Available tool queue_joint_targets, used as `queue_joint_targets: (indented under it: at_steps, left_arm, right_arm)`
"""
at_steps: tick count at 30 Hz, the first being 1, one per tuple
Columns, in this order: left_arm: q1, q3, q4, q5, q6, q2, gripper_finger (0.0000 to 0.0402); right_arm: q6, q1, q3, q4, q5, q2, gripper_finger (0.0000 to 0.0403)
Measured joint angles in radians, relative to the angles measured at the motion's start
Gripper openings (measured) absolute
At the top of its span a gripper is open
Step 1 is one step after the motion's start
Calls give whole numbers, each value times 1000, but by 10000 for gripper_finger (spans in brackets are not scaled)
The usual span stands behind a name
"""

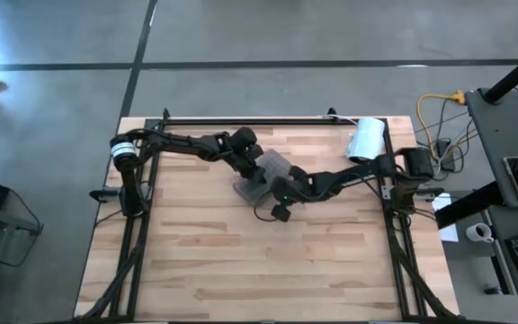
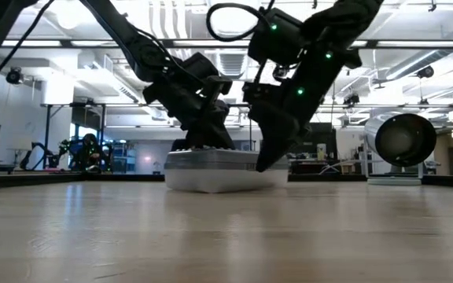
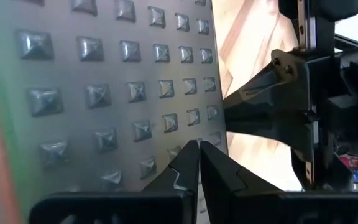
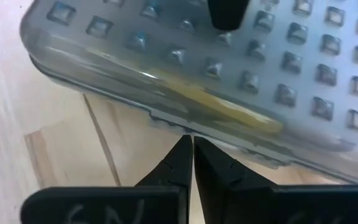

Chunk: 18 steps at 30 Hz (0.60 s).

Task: Pick & place school supplies into a supply box
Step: Close the black supply box

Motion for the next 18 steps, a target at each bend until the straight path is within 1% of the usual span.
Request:
queue_joint_targets:
  at_steps: [5,8,12,18]
  left_arm:
    - [-1,0,10,-7,0,-11,0]
    - [-6,0,12,2,-2,-17,0]
    - [-9,-2,18,7,-4,-17,0]
    - [-9,-2,17,6,-4,-25,0]
  right_arm:
    - [-15,-37,23,0,-61,31,8]
    - [-10,-41,25,22,-49,44,9]
    - [-9,-41,22,5,-42,46,9]
    - [40,-24,45,-76,-45,-21,9]
